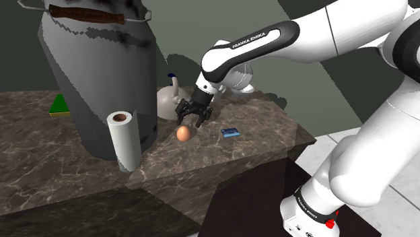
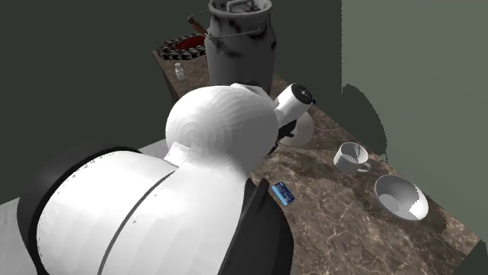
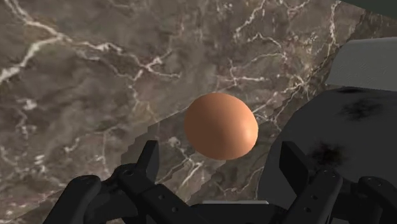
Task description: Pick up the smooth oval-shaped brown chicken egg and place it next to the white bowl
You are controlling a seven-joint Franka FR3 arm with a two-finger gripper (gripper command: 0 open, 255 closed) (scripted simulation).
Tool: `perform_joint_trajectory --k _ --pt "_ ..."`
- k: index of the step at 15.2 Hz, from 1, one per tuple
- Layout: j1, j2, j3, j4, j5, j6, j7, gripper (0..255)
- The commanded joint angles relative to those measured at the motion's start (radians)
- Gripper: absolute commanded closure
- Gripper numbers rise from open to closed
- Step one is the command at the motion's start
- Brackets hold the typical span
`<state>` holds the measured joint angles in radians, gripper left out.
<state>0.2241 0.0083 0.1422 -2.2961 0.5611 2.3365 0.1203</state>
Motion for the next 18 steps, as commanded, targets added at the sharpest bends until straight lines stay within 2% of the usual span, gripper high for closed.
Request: perform_joint_trajectory --k 1,6,14,15,18 --pt "0.006 0.026 0.006 0.005 0.012 0.026 -0.004 0" --pt "0.022 0.083 0.022 -0.002 0.039 0.095 -0.021 0" --pt "0.022 0.083 0.022 -0.002 0.039 0.095 -0.021 0" --pt "0.022 0.083 0.022 -0.002 0.039 0.095 -0.021 255" --pt "0.022 0.083 0.022 -0.002 0.039 0.094 -0.021 255"
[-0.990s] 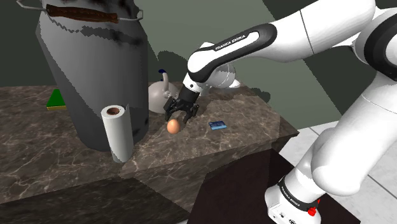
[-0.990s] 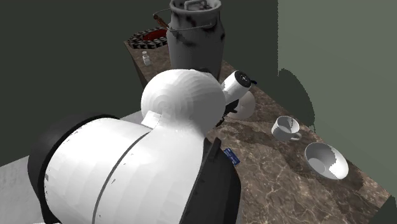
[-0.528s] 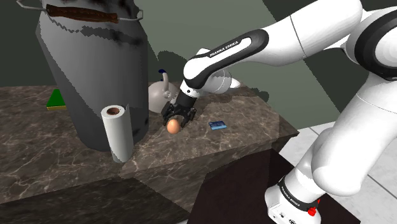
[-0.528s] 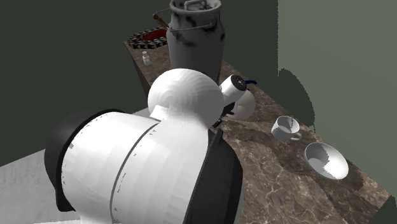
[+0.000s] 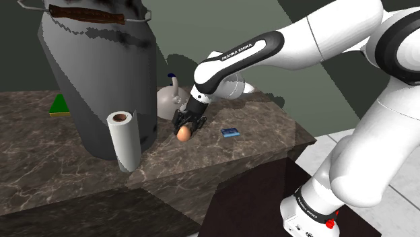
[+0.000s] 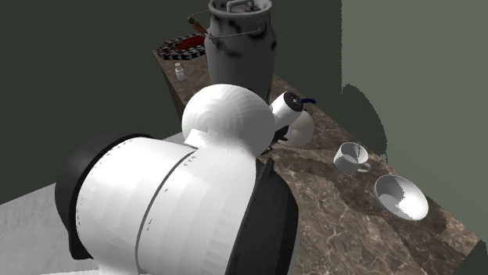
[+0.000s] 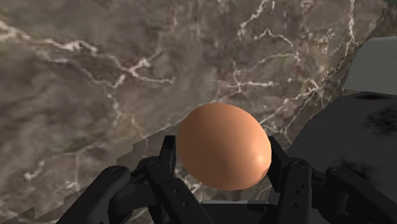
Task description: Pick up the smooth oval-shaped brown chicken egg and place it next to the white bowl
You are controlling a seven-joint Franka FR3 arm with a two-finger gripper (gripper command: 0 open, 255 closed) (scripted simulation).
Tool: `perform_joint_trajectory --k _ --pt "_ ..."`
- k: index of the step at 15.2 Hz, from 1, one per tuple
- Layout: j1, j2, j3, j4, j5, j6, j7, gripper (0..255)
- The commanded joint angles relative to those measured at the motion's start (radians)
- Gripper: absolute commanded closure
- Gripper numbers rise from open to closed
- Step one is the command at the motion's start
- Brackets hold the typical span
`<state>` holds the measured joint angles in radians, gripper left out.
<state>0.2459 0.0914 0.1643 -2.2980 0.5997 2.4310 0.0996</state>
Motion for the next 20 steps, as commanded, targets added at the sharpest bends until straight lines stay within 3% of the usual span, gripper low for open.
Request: perform_joint_trajectory --k 1,6,20 --pt "0.000 0.000 0.000 0.000 0.000 0.000 0.000 255" --pt "0.000 0.000 0.000 0.000 0.000 0.000 0.000 255" --pt "-0.010 -0.120 -0.012 0.057 -0.069 -0.163 0.098 255"
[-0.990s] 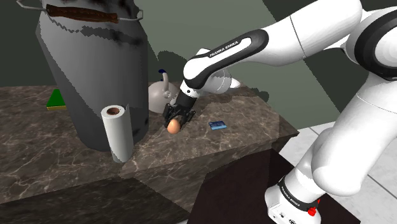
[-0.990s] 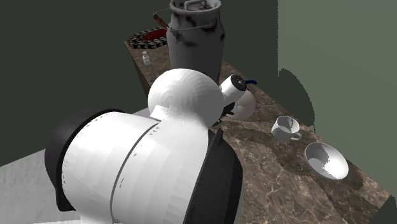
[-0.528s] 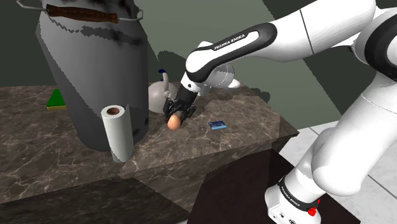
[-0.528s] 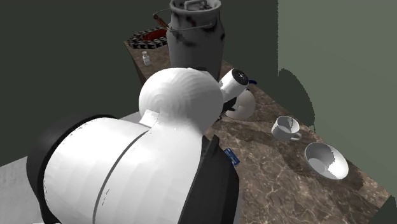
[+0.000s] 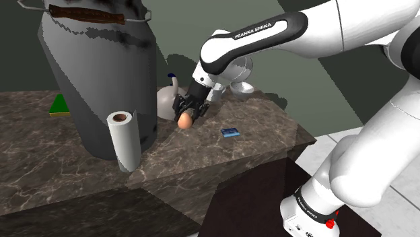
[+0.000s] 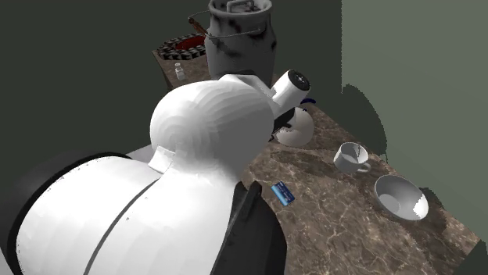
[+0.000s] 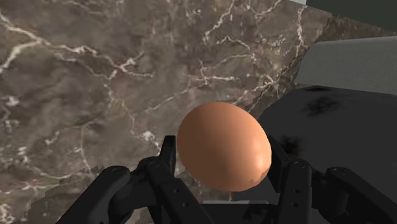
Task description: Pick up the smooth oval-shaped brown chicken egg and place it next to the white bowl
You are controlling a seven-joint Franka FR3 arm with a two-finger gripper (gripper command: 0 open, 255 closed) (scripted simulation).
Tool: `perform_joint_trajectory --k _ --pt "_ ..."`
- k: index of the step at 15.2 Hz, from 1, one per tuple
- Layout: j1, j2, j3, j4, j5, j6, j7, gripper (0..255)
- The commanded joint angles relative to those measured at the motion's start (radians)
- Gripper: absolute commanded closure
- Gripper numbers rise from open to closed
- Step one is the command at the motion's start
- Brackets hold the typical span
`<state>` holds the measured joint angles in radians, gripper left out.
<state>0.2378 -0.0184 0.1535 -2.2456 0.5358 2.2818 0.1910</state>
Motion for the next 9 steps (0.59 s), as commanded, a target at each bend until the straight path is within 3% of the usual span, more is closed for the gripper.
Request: perform_joint_trajectory --k 1,9 --pt "-0.002 -0.017 -0.002 0.010 -0.009 -0.026 0.012 255" --pt "-0.008 -0.066 -0.008 0.064 -0.038 -0.122 0.060 255"
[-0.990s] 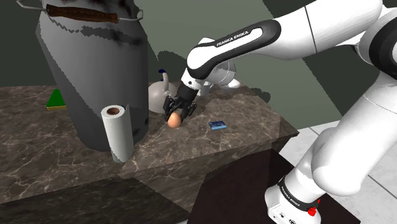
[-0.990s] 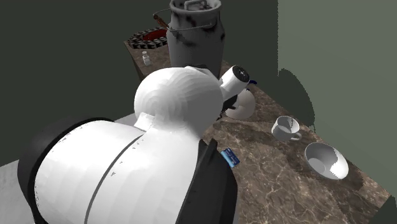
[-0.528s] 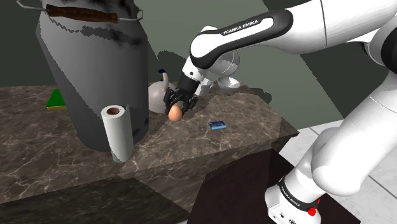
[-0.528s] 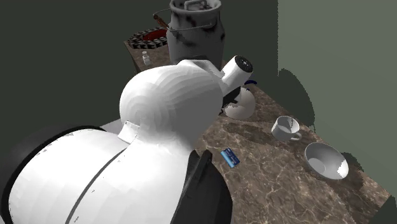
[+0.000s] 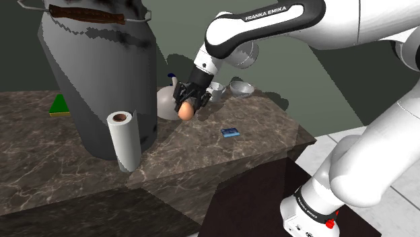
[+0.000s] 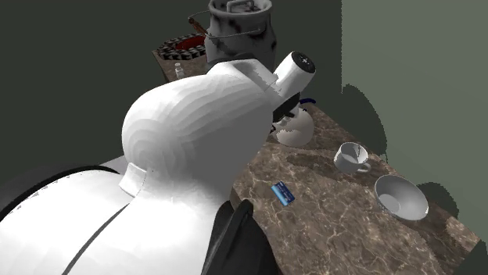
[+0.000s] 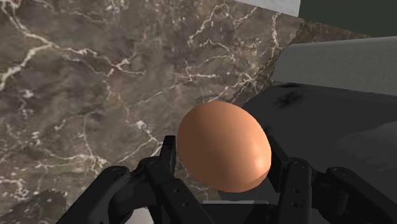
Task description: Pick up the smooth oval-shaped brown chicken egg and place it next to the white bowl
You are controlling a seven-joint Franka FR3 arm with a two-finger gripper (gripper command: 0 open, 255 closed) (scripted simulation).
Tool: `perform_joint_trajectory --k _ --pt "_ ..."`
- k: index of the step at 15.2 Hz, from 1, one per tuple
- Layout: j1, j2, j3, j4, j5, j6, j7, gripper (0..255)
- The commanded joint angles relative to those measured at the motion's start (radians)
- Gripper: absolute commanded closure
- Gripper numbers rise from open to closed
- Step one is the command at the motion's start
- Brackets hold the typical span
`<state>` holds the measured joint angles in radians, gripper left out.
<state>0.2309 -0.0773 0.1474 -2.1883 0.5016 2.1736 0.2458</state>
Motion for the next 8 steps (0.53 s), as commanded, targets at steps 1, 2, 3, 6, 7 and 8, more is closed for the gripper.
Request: perform_joint_trajectory --k 1,2,3,6,7,8 --pt "-0.002 -0.012 -0.002 0.014 -0.007 -0.026 0.010 255" --pt "-0.003 -0.017 -0.003 0.022 -0.010 -0.038 0.016 255" --pt "-0.004 -0.022 -0.004 0.030 -0.013 -0.050 0.021 255" --pt "-0.017 -0.032 -0.019 0.042 -0.019 -0.081 0.008 255" --pt "-0.028 -0.035 -0.033 0.042 -0.021 -0.093 -0.015 255" --pt "-0.040 -0.036 -0.048 0.043 -0.023 -0.105 -0.037 255"
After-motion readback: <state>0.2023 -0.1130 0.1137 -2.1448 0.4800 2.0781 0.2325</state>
